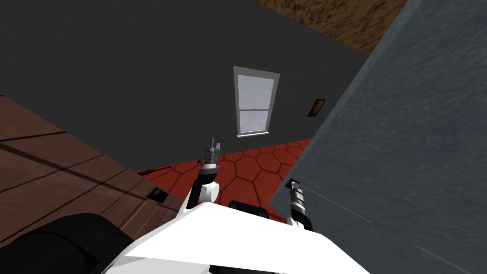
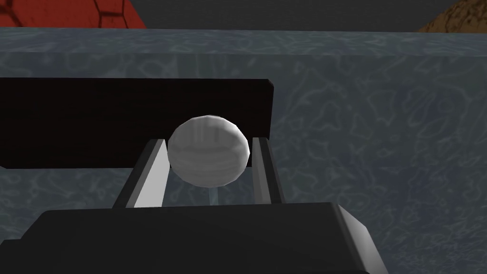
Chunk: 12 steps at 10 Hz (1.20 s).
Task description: Push the door open
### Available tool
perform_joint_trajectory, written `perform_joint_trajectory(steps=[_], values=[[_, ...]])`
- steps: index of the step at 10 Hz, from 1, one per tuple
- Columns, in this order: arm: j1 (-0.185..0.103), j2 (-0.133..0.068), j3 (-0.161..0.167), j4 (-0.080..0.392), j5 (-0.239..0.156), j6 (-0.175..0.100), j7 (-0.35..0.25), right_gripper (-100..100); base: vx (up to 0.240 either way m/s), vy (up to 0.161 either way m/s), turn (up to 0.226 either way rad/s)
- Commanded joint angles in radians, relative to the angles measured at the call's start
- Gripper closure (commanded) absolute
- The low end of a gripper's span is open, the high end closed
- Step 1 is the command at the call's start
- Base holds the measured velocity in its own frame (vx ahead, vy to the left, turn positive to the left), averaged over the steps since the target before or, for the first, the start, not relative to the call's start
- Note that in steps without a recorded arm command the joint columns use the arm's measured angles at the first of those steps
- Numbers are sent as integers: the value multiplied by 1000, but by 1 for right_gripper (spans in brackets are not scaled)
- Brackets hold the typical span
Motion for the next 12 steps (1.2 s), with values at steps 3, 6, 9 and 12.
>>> perform_joint_trajectory(steps=[3,6,9,12], values=[[-1,-8,-29,3,-15,1,7,100,130,16,-39],[-1,-16,-57,4,-31,0,16,100,230,-14,-46],[-1,-17,-73,5,-39,0,21,100,155,-19,-36],[-1,-7,-116,7,-63,-2,34,100,183,-14,-64]])
